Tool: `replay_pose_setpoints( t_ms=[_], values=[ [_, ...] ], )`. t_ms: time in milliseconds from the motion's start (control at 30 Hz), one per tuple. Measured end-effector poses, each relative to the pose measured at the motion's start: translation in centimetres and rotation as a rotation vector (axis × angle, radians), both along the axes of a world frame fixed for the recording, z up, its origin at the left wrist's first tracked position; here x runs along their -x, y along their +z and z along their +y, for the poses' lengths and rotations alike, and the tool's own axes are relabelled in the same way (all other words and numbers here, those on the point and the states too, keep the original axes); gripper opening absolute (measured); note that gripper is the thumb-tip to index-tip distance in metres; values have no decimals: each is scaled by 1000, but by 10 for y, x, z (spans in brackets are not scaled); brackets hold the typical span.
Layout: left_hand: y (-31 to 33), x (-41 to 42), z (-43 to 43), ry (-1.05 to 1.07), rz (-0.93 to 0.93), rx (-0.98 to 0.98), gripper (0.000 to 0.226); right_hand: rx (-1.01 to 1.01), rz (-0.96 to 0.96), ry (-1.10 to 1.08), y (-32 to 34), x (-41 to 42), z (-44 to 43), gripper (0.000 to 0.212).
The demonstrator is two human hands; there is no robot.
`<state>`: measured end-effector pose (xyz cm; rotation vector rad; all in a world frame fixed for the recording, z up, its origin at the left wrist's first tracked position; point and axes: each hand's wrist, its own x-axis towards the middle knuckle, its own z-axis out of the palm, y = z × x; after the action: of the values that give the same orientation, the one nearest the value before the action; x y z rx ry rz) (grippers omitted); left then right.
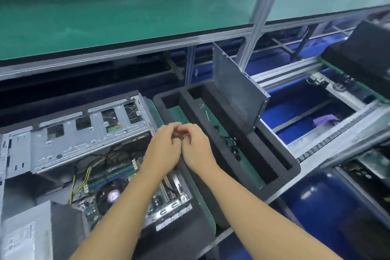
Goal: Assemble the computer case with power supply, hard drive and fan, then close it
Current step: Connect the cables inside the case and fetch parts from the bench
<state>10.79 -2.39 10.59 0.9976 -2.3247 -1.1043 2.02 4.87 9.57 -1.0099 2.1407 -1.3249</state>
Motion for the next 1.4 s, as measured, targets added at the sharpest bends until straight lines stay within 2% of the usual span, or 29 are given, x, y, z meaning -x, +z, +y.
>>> replay_pose_setpoints(
  t_ms=[167,367,500,567,700,867,933,1000,1100,1167,1233,1300,1400],
  values=[
    [-19,69,29,-177,-167,21,38,-124,-102,-111,-29,77,31,31],
    [-60,136,55,-256,-491,-203,42,-478,-231,-191,-86,168,76,22],
    [-89,156,73,-226,-590,-339,44,-637,-249,-168,-120,208,96,39],
    [-99,161,80,-185,-591,-349,40,-627,-205,-99,-130,215,97,47],
    [-113,168,82,-79,-592,-390,45,-580,25,99,-140,225,79,49],
    [-119,171,74,5,-574,-402,43,-807,264,162,-148,235,51,48],
    [-121,172,71,19,-559,-409,43,-835,299,157,-151,236,49,49],
    [-122,172,68,30,-536,-409,42,-796,386,139,-145,236,48,43],
    [-122,173,64,71,-466,-413,39,-510,753,136,-120,233,48,21],
    [-120,174,60,148,-380,-432,34,-288,878,149,-106,232,44,20],
    [-114,177,57,213,-276,-453,33,-110,736,245,-94,229,38,8],
    [-104,180,53,235,-156,-521,35,-82,454,283,-79,227,31,13],
    [-82,183,51,176,43,-628,41,72,213,177,-48,221,22,16]
  ],
)
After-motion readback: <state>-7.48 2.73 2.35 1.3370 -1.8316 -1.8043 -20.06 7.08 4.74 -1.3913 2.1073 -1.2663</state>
